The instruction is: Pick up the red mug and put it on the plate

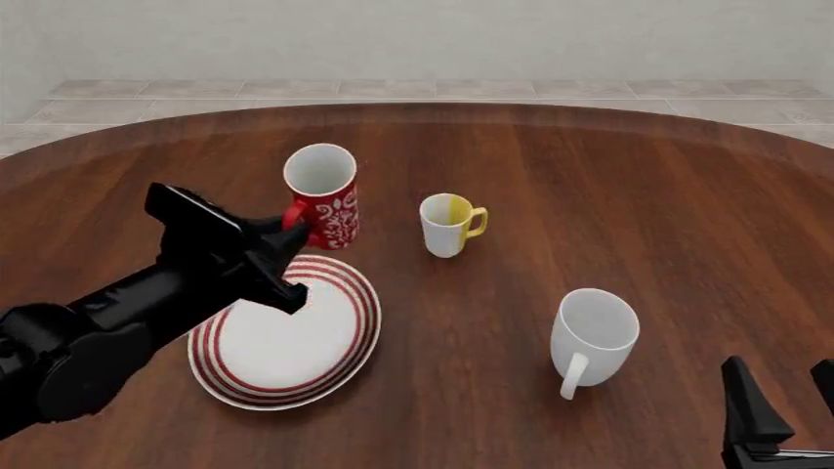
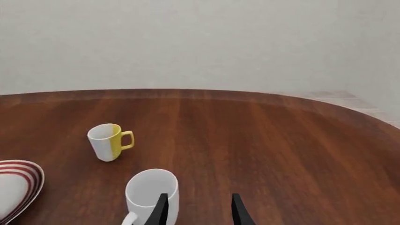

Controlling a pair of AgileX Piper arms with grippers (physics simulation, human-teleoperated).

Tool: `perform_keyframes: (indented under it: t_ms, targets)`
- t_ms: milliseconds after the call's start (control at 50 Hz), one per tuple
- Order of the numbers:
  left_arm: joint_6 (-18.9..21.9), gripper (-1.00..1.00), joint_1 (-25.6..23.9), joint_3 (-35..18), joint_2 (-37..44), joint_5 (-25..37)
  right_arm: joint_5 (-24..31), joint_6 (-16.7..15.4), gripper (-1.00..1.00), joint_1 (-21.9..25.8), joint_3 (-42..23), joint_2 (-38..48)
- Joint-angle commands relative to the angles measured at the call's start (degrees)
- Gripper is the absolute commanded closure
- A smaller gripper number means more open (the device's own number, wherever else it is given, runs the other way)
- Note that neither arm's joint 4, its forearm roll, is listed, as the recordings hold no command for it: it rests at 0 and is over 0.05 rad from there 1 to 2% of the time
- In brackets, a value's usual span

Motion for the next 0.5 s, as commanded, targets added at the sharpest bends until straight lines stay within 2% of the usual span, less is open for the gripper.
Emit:
perform_keyframes:
  t_ms: [20,320,500]
  targets:
    - [-0.1,1.00,3.7,3.9,-4.2,1.0,0.1,0.0,-1.00,0.1,0.0,0.0]
    - [-1.3,1.00,8.2,8.9,-9.7,3.0,0.5,-0.3,-1.00,0.3,-0.4,0.0]
    - [-2.5,1.00,9.6,9.9,-11.0,3.7,1.0,-0.5,-1.00,0.4,-1.4,0.5]
